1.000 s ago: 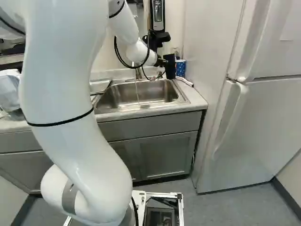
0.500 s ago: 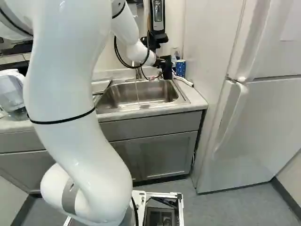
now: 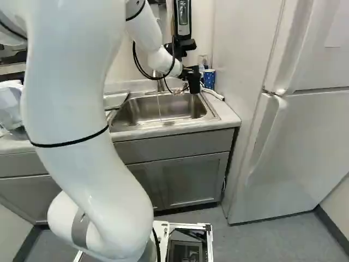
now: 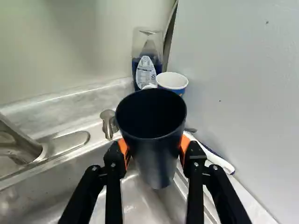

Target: Rinse the cup and place it in the tray

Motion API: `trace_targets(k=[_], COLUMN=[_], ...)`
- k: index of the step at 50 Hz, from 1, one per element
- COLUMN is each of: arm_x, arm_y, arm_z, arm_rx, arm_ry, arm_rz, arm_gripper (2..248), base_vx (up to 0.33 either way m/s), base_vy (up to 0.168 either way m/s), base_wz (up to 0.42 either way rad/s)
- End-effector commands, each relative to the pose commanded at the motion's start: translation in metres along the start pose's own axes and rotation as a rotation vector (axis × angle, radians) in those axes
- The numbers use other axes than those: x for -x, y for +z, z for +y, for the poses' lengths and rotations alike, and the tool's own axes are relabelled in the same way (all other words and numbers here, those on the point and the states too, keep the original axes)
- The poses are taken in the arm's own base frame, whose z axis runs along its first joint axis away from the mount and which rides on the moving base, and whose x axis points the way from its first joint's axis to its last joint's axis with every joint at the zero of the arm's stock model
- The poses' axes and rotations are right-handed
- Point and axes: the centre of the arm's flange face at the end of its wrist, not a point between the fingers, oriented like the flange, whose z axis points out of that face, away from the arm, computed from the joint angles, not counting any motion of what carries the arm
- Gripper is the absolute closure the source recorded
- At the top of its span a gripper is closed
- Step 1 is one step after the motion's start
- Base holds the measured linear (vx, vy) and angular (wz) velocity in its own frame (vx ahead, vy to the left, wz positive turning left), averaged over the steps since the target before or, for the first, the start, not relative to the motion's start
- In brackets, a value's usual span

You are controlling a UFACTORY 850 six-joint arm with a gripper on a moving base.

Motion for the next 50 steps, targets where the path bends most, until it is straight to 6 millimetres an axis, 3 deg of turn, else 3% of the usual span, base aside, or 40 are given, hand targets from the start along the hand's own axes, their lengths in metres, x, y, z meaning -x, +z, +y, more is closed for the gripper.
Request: trace_targets(k=[24, 50], arm_x=[0.007, 0.007], arm_y=[-0.010, -0.009], arm_z=[0.015, 0.016], arm_rx=[-0.001, -0.022], arm_ry=[-0.015, -0.059], arm_rz=[-0.016, -0.021], arm_gripper=[126, 126], base_vx=[0.000, 0.000], base_vy=[0.000, 0.000], base_wz=[0.000, 0.000])
